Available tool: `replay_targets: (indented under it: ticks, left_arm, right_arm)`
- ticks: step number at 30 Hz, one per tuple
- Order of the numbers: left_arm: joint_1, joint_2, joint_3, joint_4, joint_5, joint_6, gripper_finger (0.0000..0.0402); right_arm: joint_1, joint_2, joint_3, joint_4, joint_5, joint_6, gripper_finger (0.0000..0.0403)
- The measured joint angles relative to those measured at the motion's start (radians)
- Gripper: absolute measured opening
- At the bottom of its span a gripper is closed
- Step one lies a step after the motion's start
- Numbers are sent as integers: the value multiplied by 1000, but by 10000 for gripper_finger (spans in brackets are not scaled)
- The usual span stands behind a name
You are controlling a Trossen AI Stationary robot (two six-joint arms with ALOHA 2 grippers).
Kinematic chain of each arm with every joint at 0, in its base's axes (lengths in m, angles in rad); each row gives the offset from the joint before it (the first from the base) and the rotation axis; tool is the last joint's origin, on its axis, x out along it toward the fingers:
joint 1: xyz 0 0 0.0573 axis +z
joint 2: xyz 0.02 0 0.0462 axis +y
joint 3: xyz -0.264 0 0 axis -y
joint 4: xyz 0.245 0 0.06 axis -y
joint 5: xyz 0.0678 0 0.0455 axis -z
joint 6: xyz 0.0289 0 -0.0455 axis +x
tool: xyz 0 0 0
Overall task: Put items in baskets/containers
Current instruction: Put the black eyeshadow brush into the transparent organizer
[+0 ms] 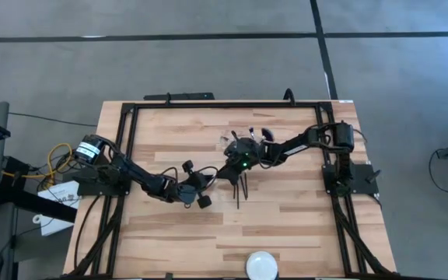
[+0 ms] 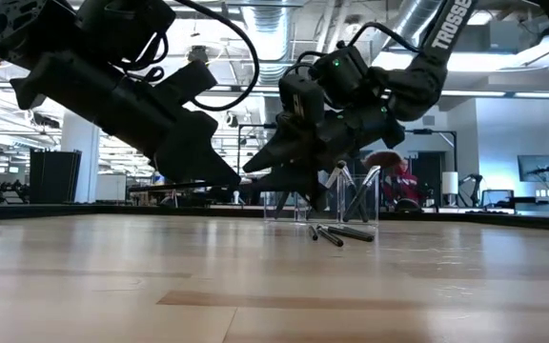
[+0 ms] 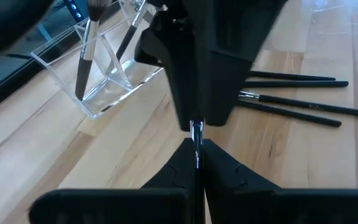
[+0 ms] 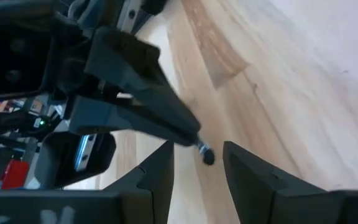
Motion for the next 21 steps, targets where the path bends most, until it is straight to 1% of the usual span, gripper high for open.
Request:
replay_targets:
  ticks: [6,11,14,18,21]
  left_arm:
    - [0,0,1,21,0,4,13]
    - [-2,-1,1,79,2,81,13]
    - [-2,-1,0,87,2,118,12]
    - [-10,-1,0,87,-13,162,12]
    - [-31,-1,0,95,-63,197,12]
  right_arm:
    - [3,0,18,1,-9,7,111]
    - [7,0,32,0,-52,7,86]
    - [6,0,32,0,-57,6,74]
    - [7,0,34,1,-62,6,68]
    - [6,-1,35,9,-86,6,67]
